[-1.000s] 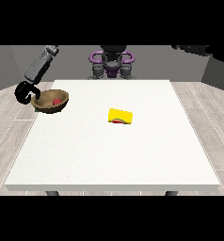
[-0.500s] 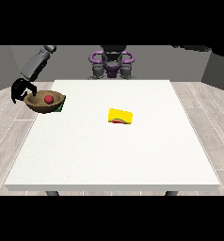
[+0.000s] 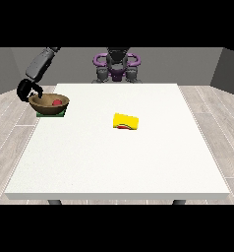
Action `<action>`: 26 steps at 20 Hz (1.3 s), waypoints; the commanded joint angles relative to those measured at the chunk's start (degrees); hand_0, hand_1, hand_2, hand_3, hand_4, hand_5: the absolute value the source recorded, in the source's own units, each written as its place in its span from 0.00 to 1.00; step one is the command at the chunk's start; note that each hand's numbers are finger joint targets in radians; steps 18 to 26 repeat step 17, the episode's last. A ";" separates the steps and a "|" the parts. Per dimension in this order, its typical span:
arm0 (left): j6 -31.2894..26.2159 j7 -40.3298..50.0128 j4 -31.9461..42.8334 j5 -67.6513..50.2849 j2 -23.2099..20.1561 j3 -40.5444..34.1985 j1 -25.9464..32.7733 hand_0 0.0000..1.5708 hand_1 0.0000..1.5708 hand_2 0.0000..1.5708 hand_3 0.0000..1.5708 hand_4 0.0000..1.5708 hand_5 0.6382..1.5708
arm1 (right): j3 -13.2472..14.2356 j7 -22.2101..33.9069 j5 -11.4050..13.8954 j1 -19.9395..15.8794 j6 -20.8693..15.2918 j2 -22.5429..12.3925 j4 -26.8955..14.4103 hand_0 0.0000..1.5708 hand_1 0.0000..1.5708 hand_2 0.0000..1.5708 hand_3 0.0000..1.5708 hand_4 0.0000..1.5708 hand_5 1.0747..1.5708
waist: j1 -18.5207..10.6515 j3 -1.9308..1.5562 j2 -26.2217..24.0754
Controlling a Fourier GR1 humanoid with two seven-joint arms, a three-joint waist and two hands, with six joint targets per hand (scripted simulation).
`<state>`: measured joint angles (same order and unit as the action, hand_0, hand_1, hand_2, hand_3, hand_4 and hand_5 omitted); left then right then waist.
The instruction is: Pick the cup and pour the ball into the bowl, then pick the bowl and place it on the pad
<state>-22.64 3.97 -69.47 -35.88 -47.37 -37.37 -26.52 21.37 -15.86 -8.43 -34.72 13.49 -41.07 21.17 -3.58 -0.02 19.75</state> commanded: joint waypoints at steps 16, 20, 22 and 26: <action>2.73 8.12 -0.65 -1.52 6.22 7.99 1.59 0.00 0.00 0.00 0.00 0.63 1.00 | -0.24 14.53 -1.55 -6.51 1.41 -2.63 1.34 0.00 0.00 0.00 0.00 0.42 0.32 | 2.67 0.16 -18.84; 3.31 8.14 -0.31 -0.15 7.25 8.65 3.55 0.00 0.00 0.00 0.00 0.63 1.00 | -0.14 14.67 -2.12 -7.37 2.20 -2.06 2.33 0.00 0.00 0.00 0.00 0.45 0.29 | 3.47 0.25 -22.95; 3.31 8.14 -0.31 -0.15 7.25 8.65 3.55 0.00 0.00 0.00 0.00 0.63 1.00 | -0.14 14.67 -2.12 -7.37 2.20 -2.06 2.33 0.00 0.00 0.00 0.00 0.45 0.29 | 3.47 0.25 -22.95; 3.31 8.14 -0.31 -0.15 7.25 8.65 3.55 0.00 0.00 0.00 0.00 0.63 1.00 | -0.14 14.67 -2.12 -7.37 2.20 -2.06 2.33 0.00 0.00 0.00 0.00 0.45 0.29 | 3.47 0.25 -22.95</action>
